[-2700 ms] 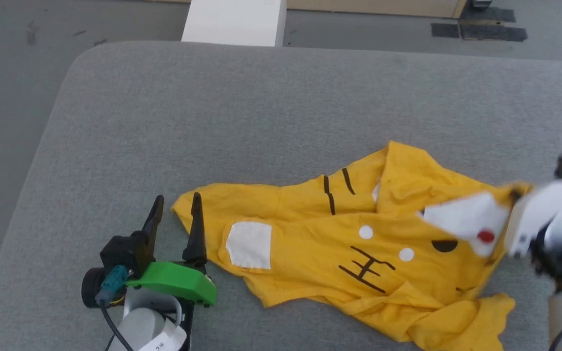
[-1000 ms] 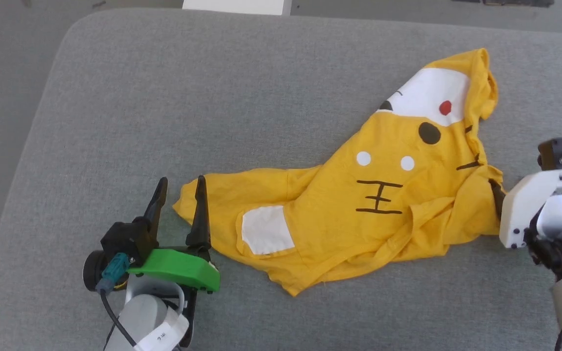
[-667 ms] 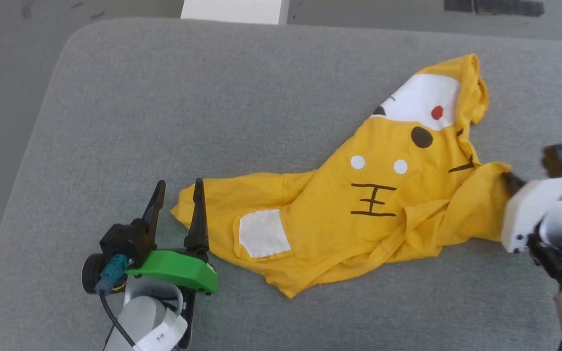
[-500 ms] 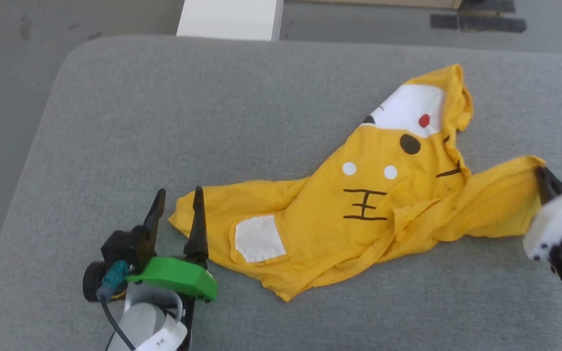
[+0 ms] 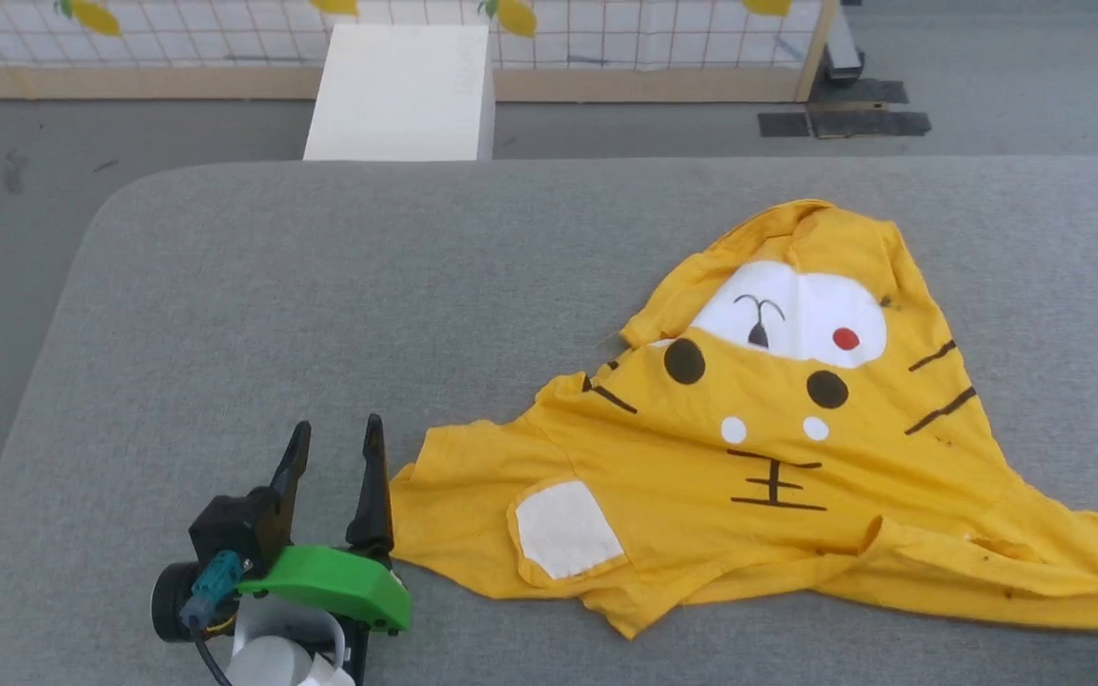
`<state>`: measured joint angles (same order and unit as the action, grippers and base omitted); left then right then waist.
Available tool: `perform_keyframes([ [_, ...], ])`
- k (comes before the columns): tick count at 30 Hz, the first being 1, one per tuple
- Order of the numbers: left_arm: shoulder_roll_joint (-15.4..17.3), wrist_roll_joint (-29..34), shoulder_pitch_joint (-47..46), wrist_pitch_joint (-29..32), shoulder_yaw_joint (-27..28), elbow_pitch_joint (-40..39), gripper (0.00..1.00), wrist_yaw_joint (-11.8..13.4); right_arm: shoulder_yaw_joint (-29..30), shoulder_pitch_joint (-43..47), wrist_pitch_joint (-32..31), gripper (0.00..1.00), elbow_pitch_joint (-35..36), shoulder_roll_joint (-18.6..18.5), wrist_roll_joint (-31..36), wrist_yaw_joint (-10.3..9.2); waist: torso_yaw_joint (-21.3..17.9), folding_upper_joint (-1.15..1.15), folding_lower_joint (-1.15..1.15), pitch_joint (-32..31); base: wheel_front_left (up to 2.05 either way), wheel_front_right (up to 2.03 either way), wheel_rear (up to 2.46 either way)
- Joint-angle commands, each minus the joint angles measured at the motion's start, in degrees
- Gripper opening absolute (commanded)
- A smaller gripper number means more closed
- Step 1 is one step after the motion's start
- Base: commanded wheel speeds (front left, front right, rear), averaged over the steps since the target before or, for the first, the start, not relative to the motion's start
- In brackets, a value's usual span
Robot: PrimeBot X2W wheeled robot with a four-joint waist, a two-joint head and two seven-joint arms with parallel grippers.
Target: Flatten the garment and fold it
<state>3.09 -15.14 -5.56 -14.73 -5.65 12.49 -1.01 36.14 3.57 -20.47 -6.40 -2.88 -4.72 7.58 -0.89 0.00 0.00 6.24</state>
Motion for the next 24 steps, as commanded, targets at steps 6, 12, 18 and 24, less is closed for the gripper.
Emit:
perform_keyframes([
  [6, 0.49, 0.11, 1.5, -0.27, 0.0, 0.43, 1.0, -0.51, 3.38, -0.57, 2.08, 1.0, -4.11, -0.01, 0.64, -0.09, -1.3, 0.0, 0.0, -1.95, 0.0, 0.0, 0.0],
  [12, 0.64, -0.06, 2.44, 0.22, -0.96, 1.17, 1.0, -0.91, 2.07, 0.56, 9.95, 1.0, -0.41, 0.0, 1.22, -0.09, -1.29, 0.0, 0.0, -3.17, 0.0, 0.0, 0.0],
  [18, 0.71, -0.44, 2.77, 6.62, -2.5, 2.34, 1.0, -0.62, -5.1, 3.22, 13.64, 1.0, 4.07, 0.0, -1.53, -0.09, -1.89, 0.0, 0.0, -3.53, 0.0, 0.0, 0.0],
  [24, 0.86, -0.61, 0.93, 18.59, -3.37, 3.47, 1.0, 2.13, -11.33, 4.97, 14.33, 1.0, 7.82, 0.0, -3.76, -0.09, -2.79, 0.0, 0.0, -2.2, 0.0, 0.0, 0.0],
])
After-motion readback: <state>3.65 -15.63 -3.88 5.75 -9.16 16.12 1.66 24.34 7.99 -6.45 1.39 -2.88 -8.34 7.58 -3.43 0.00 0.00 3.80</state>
